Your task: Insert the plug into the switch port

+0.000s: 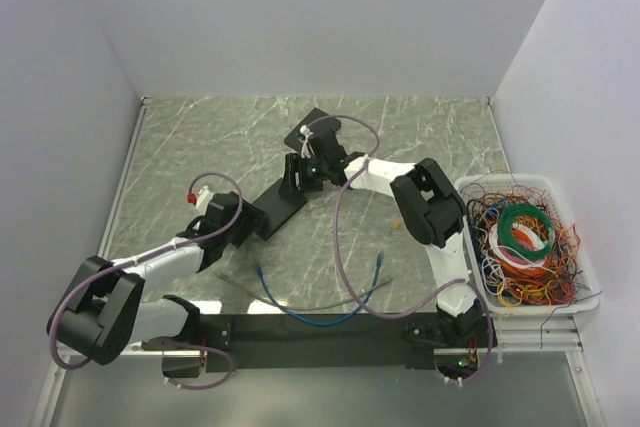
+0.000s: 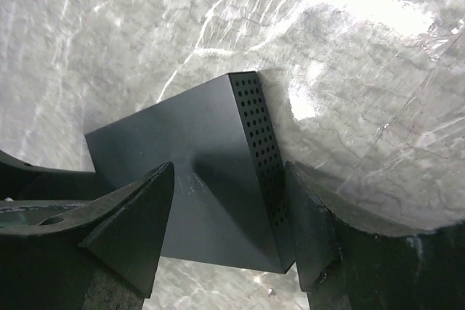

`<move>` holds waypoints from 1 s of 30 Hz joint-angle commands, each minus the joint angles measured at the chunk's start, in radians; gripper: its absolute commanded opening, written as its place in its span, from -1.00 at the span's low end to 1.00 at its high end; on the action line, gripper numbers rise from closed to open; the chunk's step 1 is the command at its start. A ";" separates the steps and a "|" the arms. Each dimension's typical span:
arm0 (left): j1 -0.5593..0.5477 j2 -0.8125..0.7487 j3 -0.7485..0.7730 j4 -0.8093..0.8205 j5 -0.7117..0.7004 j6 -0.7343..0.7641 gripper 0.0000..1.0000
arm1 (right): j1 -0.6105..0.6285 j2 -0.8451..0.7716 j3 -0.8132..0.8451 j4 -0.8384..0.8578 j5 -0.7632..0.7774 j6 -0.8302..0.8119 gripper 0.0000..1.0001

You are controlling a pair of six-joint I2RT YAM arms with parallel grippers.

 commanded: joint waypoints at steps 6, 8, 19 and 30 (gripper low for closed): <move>-0.014 -0.075 -0.007 -0.061 -0.023 -0.002 0.40 | 0.009 -0.184 -0.029 -0.126 0.121 -0.155 0.39; -0.014 -0.098 -0.006 -0.090 -0.039 0.008 0.40 | 0.012 -0.234 -0.056 -0.137 0.175 -0.166 0.39; -0.015 -0.275 0.042 -0.273 -0.115 0.144 0.43 | 0.228 -0.554 -0.398 -0.135 0.362 -0.161 0.43; -0.021 -0.627 0.019 -0.356 -0.246 0.263 0.99 | 0.536 -0.811 -0.740 0.190 0.772 0.041 0.99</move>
